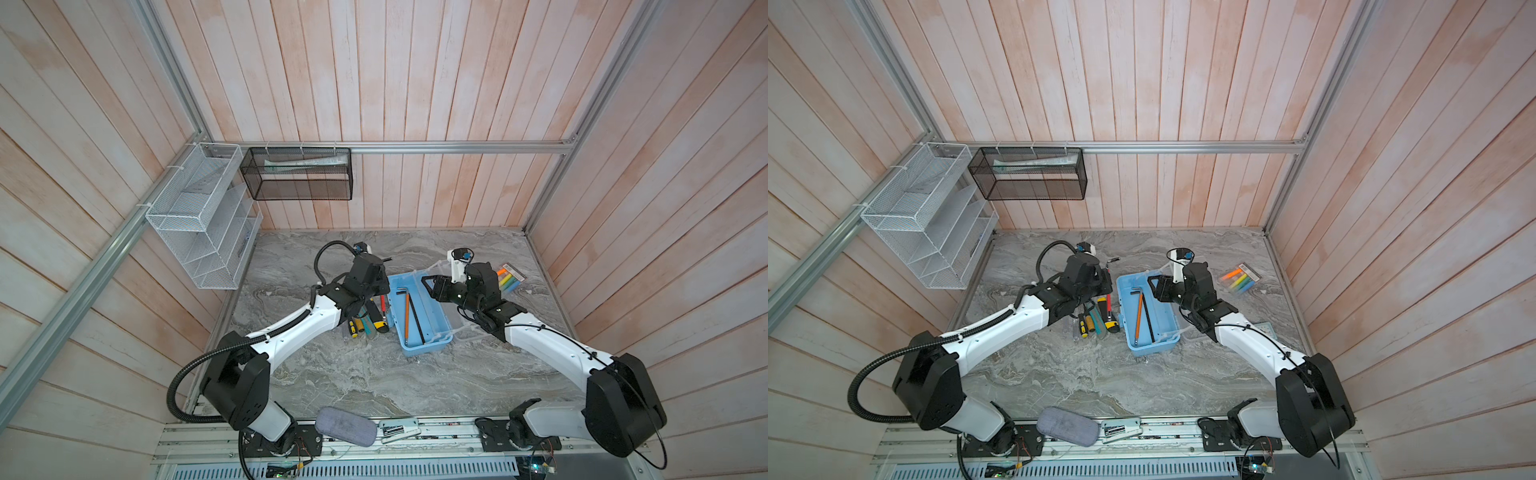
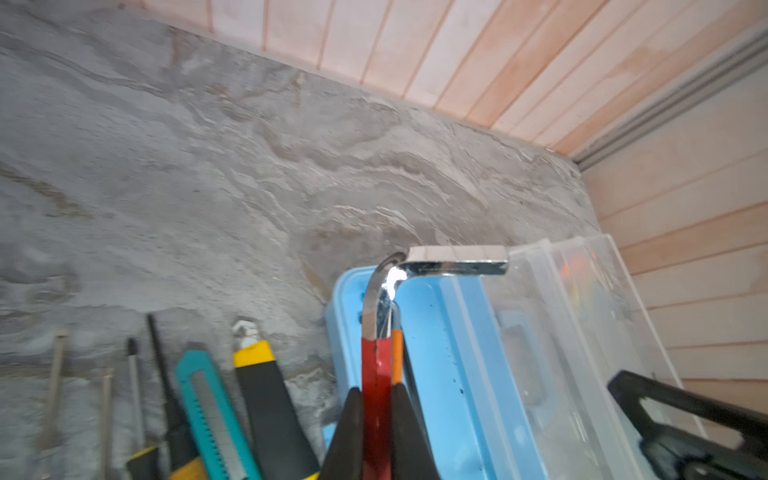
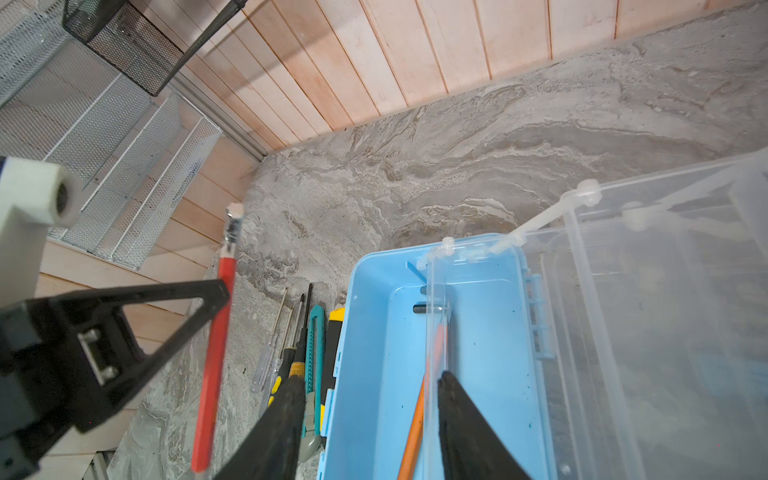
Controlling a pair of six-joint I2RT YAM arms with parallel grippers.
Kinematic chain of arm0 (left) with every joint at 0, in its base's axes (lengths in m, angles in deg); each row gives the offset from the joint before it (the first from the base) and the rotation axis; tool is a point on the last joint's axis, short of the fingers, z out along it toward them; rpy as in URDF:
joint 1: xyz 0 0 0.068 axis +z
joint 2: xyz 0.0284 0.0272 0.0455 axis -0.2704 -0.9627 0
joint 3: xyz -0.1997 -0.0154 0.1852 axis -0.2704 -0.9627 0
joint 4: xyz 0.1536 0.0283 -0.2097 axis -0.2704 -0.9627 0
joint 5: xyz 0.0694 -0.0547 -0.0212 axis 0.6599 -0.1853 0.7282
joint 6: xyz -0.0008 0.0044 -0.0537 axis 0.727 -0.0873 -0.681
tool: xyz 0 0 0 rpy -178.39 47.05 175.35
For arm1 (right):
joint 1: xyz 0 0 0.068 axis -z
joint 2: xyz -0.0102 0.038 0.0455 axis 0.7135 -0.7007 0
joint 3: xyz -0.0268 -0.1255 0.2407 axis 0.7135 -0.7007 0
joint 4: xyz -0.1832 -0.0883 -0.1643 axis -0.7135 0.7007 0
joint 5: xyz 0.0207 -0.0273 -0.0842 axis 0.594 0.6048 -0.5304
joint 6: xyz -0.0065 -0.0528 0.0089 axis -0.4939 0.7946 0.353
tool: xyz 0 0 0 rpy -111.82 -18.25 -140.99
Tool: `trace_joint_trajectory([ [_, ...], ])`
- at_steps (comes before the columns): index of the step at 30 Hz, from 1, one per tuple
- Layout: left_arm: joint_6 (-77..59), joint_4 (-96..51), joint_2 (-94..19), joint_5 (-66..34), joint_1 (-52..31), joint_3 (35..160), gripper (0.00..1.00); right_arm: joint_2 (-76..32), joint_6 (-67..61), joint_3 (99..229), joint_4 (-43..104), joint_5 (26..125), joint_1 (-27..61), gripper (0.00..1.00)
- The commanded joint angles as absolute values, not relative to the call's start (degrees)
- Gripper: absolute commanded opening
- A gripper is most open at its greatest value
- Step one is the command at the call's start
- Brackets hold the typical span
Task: Pack the tool kit
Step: 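Lift the red-handled hex key with the left gripper and carry it over the box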
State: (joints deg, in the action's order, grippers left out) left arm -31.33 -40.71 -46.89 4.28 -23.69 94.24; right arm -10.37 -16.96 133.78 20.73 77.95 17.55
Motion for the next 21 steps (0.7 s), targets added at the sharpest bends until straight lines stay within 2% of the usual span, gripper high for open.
trace_joint_trajectory([
  [1,-35.07,-37.37,-50.32,5.09,-25.40,97.94,0.00,-8.52,-17.47,133.43,20.59,78.84,17.88,0.51],
  [12,-40.76,-33.67,-55.96,3.11,-27.73,95.52,0.00,-8.24,-18.04,131.82,19.76,79.06,18.01,0.51],
  [21,-39.95,-34.00,-60.82,2.59,-27.72,97.01,0.00,-8.59,-18.15,131.47,19.61,79.33,18.06,0.51],
])
